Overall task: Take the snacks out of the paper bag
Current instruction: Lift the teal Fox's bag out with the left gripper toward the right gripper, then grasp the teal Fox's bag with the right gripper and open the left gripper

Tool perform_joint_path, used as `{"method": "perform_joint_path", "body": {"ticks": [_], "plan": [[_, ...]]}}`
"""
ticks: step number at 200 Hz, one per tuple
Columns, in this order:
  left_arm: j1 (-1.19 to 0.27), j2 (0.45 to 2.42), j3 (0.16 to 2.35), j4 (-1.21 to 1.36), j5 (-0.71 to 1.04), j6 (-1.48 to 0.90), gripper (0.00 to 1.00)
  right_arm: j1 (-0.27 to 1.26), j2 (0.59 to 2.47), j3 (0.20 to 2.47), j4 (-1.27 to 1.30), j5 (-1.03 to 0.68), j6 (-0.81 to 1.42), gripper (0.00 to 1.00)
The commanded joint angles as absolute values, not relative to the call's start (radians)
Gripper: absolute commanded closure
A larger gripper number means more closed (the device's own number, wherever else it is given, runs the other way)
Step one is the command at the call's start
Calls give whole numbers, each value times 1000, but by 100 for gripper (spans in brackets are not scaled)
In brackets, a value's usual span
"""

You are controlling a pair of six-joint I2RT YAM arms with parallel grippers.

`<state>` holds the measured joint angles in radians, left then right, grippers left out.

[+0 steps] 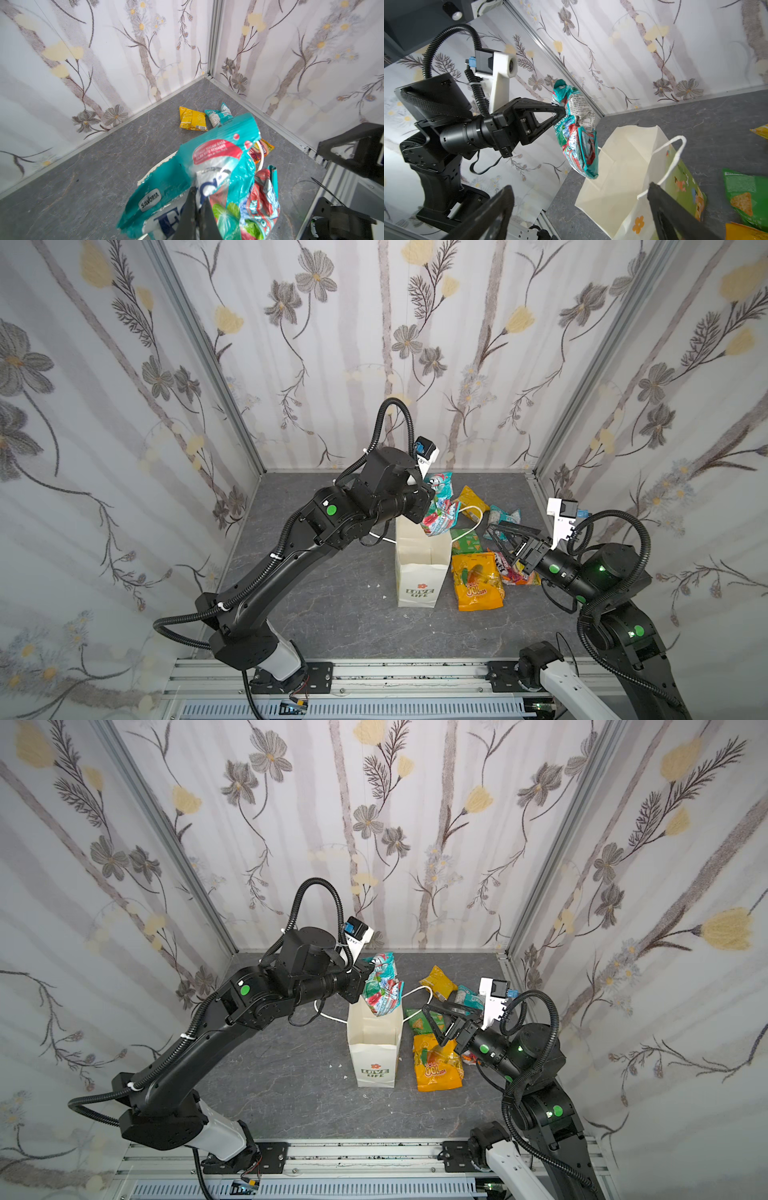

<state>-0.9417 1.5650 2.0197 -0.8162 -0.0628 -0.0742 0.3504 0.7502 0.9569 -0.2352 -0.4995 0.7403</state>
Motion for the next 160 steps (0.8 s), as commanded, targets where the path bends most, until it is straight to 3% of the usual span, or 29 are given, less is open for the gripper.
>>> {"method": "perform_joint_path", "body": {"ticks": [1,64,118,160], "plan": [[-940,1583,2061,-806,31,-166,100,374,778,950,-104,-531,768,0],[-948,1628,2130,-777,154,-224,100,486,879,934,20,-487,774,4],[-956,1634,2131,-779,136,-222,100,556,941,916,114,-474,781,25],[-956,1621,2130,-789,113,-217,100,574,957,913,126,-451,790,51]]}}
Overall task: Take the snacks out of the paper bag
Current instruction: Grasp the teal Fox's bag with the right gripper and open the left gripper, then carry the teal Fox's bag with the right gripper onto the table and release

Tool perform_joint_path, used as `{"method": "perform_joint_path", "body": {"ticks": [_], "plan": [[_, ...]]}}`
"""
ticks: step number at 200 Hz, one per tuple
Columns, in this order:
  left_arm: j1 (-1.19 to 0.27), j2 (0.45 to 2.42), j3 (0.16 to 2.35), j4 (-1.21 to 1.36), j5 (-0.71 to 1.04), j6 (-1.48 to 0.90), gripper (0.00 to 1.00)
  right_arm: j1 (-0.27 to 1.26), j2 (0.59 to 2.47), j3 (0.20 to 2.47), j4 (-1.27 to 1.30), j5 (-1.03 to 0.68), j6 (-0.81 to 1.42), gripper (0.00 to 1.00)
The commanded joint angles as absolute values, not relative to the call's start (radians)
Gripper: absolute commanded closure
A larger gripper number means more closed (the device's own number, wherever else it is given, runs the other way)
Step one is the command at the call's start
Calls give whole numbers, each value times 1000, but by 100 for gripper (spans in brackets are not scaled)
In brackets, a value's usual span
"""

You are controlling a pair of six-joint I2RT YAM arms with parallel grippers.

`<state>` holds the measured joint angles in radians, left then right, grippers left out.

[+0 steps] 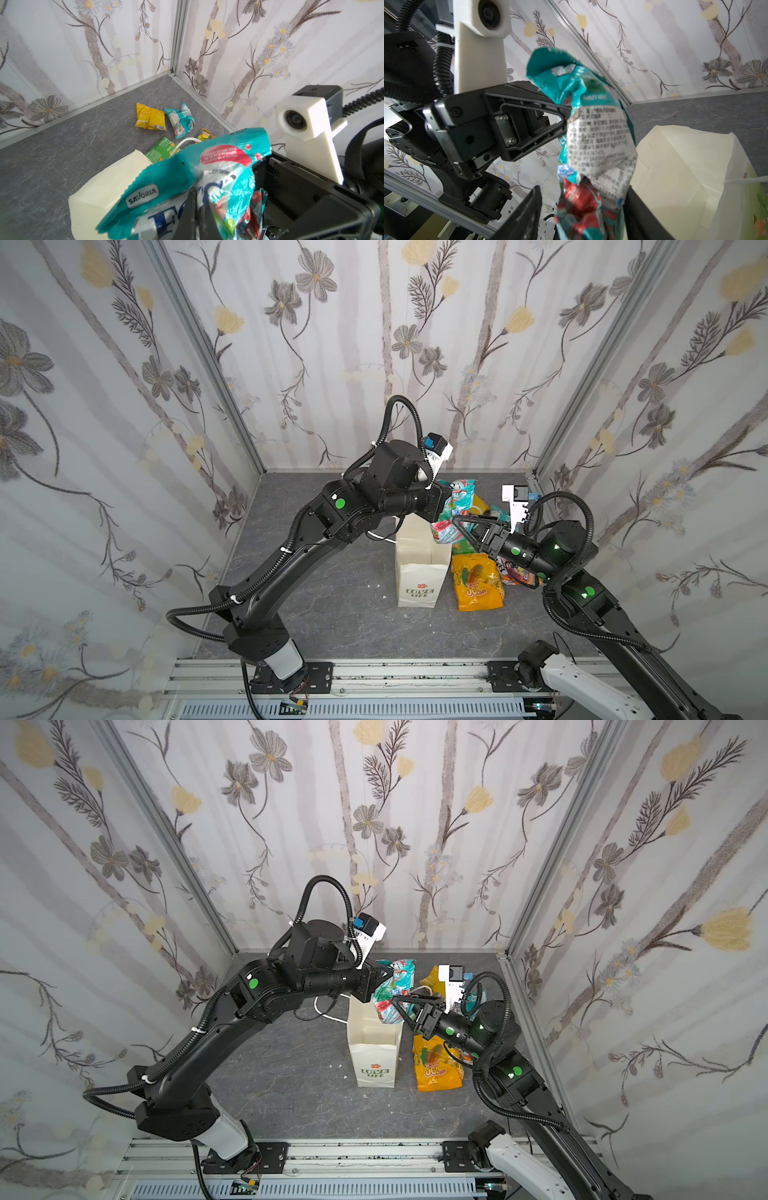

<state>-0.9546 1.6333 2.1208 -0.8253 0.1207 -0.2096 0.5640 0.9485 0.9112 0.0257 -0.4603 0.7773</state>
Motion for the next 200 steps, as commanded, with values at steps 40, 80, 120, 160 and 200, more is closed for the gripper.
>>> {"method": "perform_joint_path", "body": {"ticks": [40,80,120,160,200], "plan": [[-956,1608,2131,-795,87,-196,89,578,966,931,108,-429,787,77],[-956,1583,2129,-800,82,-160,71,577,976,971,77,-397,768,91],[-956,1484,2050,-750,58,-96,38,495,1004,1048,71,-402,754,100],[-956,1328,1884,-667,39,-40,18,308,1094,1145,119,-508,788,100],[-955,1195,1719,-665,51,-5,8,134,1257,1223,206,-619,853,100]]}}
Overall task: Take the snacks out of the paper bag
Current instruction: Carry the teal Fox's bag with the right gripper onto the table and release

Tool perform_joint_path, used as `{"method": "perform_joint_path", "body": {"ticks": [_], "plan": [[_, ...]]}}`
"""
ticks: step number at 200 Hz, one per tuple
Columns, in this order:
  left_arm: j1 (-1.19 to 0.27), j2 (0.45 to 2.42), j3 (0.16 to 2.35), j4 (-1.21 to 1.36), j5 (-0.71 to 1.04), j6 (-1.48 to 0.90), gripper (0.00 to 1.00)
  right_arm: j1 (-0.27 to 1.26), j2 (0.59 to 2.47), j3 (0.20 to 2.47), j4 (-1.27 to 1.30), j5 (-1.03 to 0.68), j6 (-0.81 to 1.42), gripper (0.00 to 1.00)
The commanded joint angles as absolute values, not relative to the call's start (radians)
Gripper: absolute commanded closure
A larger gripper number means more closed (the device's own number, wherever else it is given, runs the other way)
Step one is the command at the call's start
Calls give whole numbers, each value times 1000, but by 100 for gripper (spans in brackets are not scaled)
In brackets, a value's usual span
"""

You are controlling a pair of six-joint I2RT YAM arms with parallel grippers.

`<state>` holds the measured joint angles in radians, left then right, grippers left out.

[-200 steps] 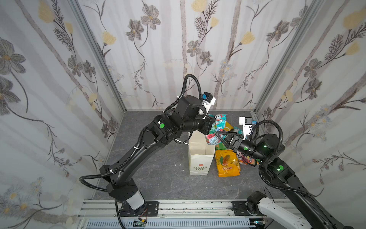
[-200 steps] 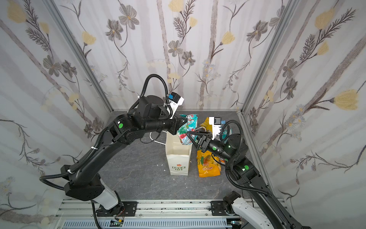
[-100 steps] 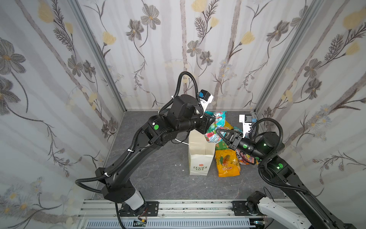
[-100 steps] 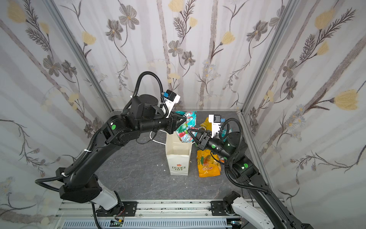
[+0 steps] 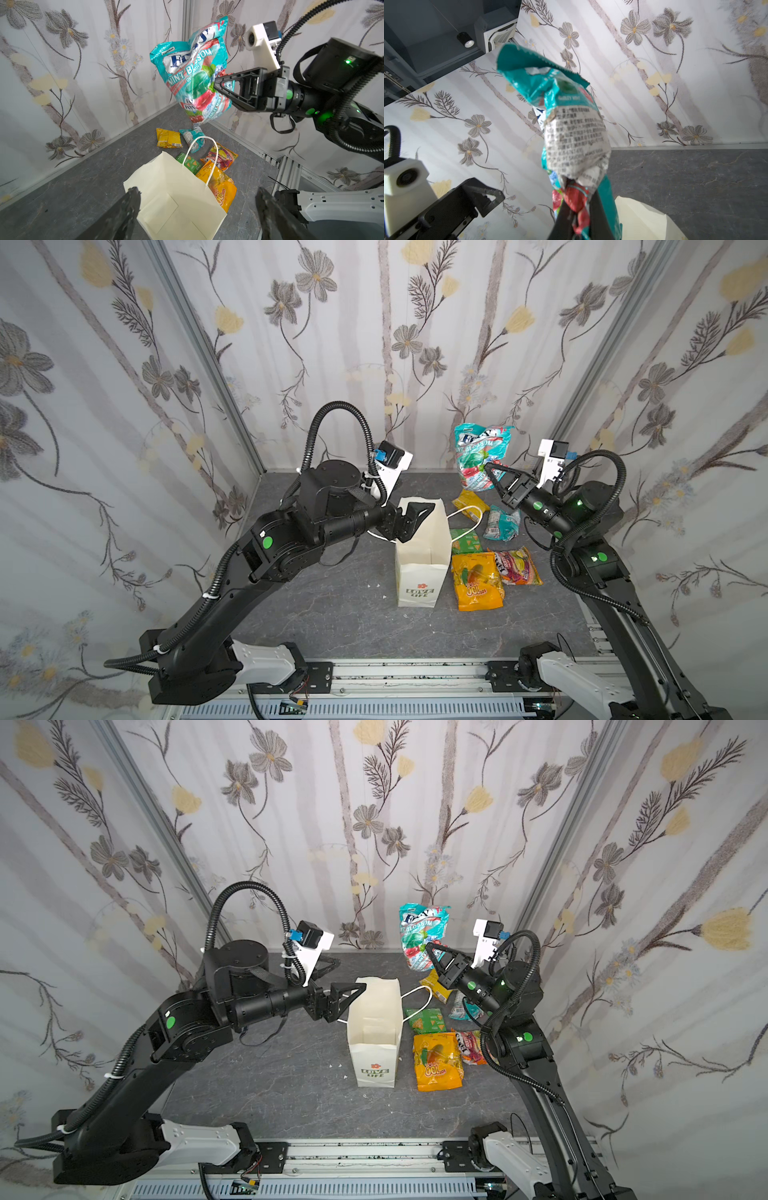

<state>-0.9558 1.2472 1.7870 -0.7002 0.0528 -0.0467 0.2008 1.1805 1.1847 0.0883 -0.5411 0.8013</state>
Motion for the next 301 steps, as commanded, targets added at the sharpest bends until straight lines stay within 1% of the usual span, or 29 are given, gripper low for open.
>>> {"method": "perform_joint_path", "body": {"ticks": [1,33,62,84,111,168,210,252,275,285,301], "plan": [[-956,1193,1716,-666,52,-4,8,131,1262,1226,207,-622,854,100],[-956,1130,1605,-729,51,8,0,53,1435,1291,236,-686,871,100],[-956,1087,1513,-777,72,5,0,35,1582,1330,256,-722,874,100],[-957,1045,1415,-759,84,-19,0,35,1705,1353,260,-751,882,100],[-956,1000,1346,-728,89,-44,0,39,1830,1363,287,-772,893,100],[-956,985,1346,-698,87,-45,0,86,2045,1403,255,-784,889,100],[-957,982,1358,-712,68,-47,0,128,2148,1404,227,-747,870,100],[-956,968,1352,-731,45,-60,0,135,2226,1390,175,-684,833,100],[-956,964,1352,-733,33,-62,0,134,2235,1368,149,-646,803,94],[-956,964,1352,-733,27,-61,0,133,2227,1356,140,-622,787,87],[-956,966,1351,-729,18,-61,0,131,2210,1342,114,-592,762,79]]}}
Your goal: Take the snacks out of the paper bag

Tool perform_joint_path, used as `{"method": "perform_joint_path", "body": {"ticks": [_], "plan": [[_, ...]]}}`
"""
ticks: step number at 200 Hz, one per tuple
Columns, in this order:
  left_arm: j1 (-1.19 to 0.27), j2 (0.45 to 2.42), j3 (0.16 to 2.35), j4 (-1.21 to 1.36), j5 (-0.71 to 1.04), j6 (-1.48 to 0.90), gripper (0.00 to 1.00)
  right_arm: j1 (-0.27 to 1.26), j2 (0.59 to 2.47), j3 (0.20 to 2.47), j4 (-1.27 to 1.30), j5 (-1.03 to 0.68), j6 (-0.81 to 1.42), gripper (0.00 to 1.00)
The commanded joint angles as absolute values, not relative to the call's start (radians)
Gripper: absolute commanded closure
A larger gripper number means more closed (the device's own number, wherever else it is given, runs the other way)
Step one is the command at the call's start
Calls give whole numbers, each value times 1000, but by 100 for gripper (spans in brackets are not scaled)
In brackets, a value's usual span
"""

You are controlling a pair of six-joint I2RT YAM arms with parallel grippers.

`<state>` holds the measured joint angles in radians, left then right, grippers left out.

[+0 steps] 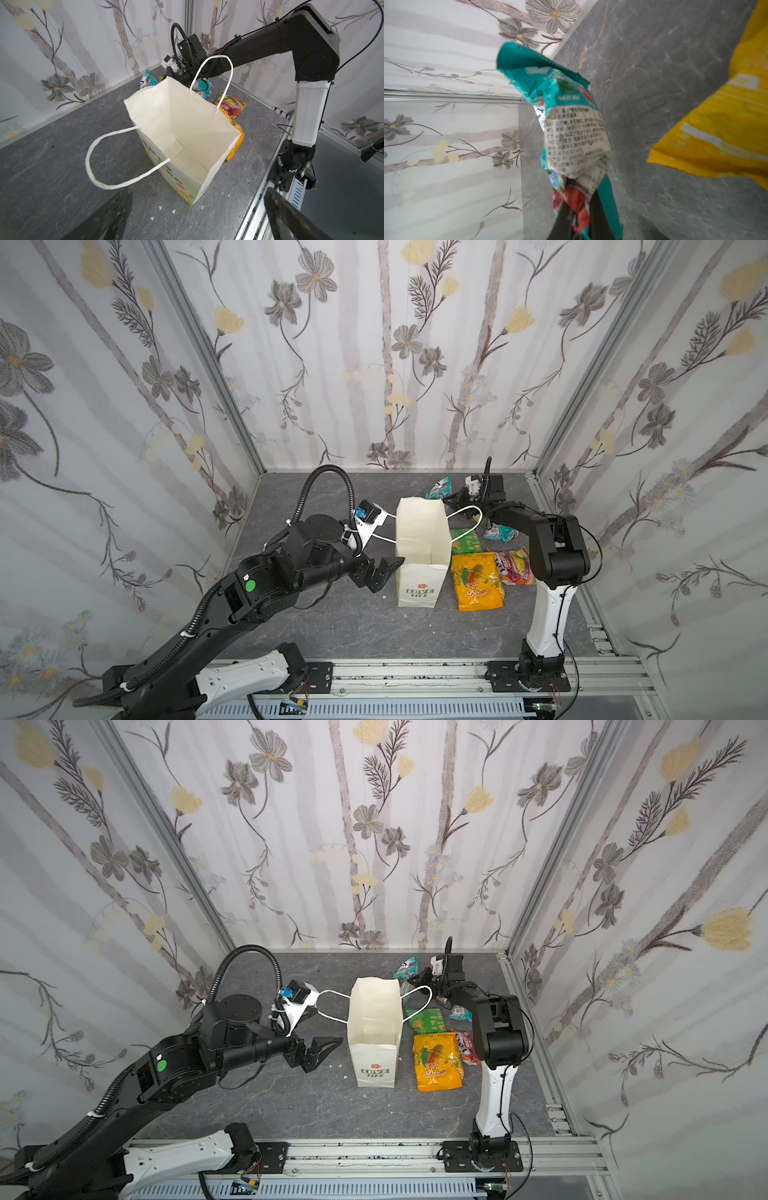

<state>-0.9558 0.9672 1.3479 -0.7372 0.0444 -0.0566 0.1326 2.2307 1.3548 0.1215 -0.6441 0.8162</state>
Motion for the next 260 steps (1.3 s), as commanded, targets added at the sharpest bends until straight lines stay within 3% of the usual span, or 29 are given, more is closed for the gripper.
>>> {"method": "perform_joint_path", "body": {"ticks": [1,53,93,115,138,177,212,260], "plan": [[-957,965,1350,-729,17,-61,0,130,2209,1340,111,-591,760,78],[-956,951,1329,-687,-98,-61,0,103,2045,1274,15,-457,656,44],[-955,834,1237,-543,-209,-28,0,43,1845,1224,-53,-358,560,31],[-955,750,1149,-458,-345,22,0,29,1707,1185,-74,-250,488,22],[-956,664,1029,-355,-550,88,0,25,1559,1114,-69,-127,406,1],[-937,541,818,-180,-822,154,0,23,1351,856,105,41,307,0],[-894,529,676,-101,-941,201,0,25,1191,476,554,167,222,0],[-735,529,444,102,-909,201,0,28,1312,294,919,204,110,0]]}}
